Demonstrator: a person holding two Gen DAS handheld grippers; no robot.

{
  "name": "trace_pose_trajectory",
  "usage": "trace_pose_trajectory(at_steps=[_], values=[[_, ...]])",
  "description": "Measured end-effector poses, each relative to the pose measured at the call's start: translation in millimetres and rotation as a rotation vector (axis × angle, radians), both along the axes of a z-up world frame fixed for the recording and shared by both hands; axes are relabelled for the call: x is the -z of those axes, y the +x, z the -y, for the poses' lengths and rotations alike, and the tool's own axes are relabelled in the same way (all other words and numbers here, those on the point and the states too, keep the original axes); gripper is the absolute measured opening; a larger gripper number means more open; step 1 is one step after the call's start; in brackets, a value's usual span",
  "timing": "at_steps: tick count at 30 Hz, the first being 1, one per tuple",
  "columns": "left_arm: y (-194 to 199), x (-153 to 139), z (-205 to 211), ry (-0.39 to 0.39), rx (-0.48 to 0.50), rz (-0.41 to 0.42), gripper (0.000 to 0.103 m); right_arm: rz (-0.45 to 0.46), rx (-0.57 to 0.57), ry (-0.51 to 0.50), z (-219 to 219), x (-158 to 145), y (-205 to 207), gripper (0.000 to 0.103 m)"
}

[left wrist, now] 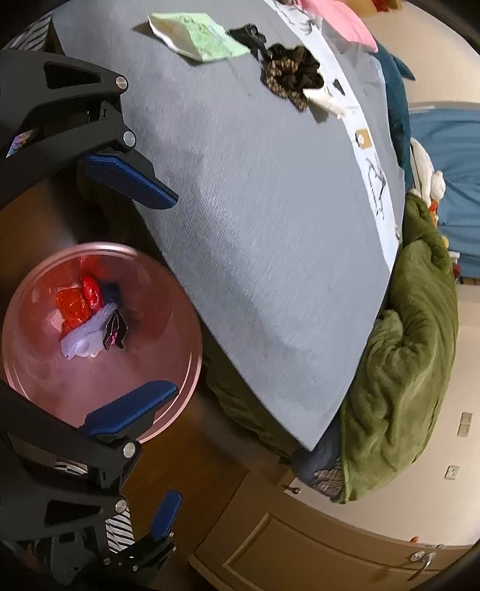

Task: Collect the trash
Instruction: 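Carry both items over the pink bucket and open both tools to drop them, then move both tools back over the trash on the bed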

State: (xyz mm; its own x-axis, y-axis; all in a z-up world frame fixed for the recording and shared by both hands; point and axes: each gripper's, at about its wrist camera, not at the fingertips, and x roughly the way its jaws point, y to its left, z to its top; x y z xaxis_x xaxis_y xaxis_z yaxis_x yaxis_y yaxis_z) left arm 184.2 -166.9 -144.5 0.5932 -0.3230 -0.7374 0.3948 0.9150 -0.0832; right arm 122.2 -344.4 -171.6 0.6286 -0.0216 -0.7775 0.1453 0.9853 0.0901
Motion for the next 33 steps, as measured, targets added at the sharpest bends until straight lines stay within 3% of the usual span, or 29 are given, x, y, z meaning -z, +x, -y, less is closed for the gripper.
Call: trace_pose_trajectory(at_steps=[4,9,12,19,27,33], values=[[-2,-25,-23,-0.002,-0.055,0.056,0.091,0.11,-0.01,0.017,-10,-28,-2,0.089],[-13,-70,-65,-0.009,-0.138,0.202,0.093,0.321,-0.077,0.025,-39,-76,-8,0.098],[-17,-84,-85,-0.028,-0.182,0.235,0.093,0.371,-0.122,0.025,-56,-92,-8,0.098],[-21,-95,-122,-0.018,-0.264,0.276,0.094,0.359,-0.175,0.075,-86,-97,8,0.098],[-17,-92,-160,-0.015,-0.346,0.269,0.094,0.352,-0.216,0.061,-115,-95,20,0.098],[-13,-100,-193,-0.007,-0.418,0.308,0.094,0.362,-0.257,0.045,-141,-98,32,0.098]])
